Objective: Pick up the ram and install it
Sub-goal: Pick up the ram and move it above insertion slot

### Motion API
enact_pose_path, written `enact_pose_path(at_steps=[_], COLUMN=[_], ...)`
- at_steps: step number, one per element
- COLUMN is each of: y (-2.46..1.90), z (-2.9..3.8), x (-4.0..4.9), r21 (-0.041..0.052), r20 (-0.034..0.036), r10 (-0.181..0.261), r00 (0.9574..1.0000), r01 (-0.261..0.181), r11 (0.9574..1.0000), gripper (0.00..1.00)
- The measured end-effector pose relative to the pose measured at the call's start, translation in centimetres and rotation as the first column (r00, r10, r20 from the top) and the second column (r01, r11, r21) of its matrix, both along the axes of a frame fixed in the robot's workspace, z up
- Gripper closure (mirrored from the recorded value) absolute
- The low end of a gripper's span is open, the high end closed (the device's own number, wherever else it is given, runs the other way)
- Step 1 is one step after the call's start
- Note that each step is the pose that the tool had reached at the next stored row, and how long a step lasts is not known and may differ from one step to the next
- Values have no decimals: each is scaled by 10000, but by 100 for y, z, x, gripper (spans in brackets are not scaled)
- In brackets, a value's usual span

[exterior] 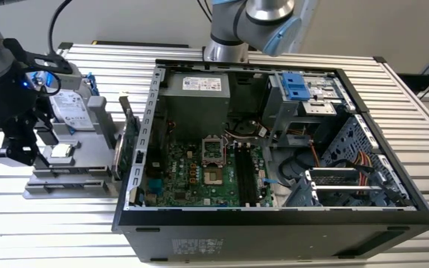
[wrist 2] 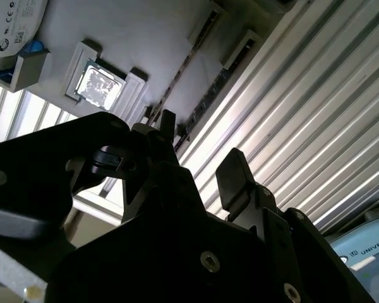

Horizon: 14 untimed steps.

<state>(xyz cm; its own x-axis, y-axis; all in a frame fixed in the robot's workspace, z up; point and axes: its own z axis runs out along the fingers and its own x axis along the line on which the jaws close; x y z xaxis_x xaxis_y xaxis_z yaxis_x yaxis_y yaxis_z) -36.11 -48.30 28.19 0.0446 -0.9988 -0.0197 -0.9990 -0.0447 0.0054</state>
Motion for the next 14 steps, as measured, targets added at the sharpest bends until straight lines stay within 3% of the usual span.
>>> enact_pose_path(at_steps=[14], y=[-11], z=[-156], x=[6], r21=[0], r20=[-4], r10=[0], r00=[10000], r01=[0], r11=[10000], gripper=[0])
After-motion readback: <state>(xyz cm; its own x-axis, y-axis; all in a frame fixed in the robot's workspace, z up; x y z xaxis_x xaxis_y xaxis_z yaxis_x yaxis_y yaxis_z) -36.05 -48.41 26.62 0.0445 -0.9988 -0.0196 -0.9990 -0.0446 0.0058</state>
